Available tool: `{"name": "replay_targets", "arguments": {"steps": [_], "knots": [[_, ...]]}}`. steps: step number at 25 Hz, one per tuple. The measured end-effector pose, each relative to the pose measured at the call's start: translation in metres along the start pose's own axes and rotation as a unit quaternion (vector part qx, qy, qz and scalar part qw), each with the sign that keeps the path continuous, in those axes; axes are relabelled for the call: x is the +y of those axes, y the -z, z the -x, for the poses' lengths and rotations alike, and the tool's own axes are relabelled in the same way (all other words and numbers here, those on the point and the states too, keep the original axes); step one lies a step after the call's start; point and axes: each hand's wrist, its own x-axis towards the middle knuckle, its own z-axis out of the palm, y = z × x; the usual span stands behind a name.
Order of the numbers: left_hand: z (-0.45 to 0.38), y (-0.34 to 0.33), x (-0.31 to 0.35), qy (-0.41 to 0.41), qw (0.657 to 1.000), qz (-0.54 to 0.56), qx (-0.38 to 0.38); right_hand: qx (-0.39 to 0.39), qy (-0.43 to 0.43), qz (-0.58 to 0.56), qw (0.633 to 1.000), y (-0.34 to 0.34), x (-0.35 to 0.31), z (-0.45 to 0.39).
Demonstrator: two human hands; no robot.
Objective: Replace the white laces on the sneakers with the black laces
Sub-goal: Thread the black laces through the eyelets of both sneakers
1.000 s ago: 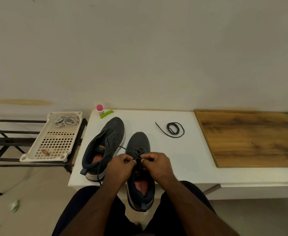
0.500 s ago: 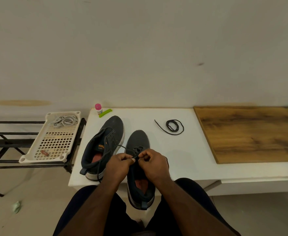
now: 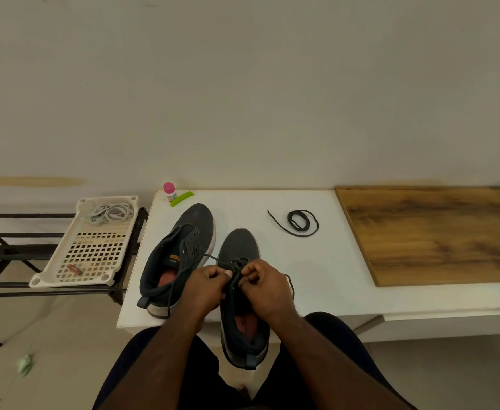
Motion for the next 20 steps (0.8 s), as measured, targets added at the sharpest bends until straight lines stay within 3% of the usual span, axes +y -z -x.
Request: {"name": "replay_targets", "arguments": {"steps": [7,16,20], "knots": [[0.0017,0.0015,-0.0029,0.041,0.995,0.08,-0.036,-0.001,-0.019,-0.041,0.999,-0.0079,0.0031,-0.003],[0.0028,0.0053,-0.0048,-0.059,0.998,-0.022,0.003,-0.012,-0.001,-0.014,1.0,-0.0037,0.0012,-0.0086],[0.003,0.0055,-0.0043,-0.061,0.998,-0.019,-0.003,-0.008,0.009,0.001,1.0,-0.0024,0.0,-0.0075]]}}
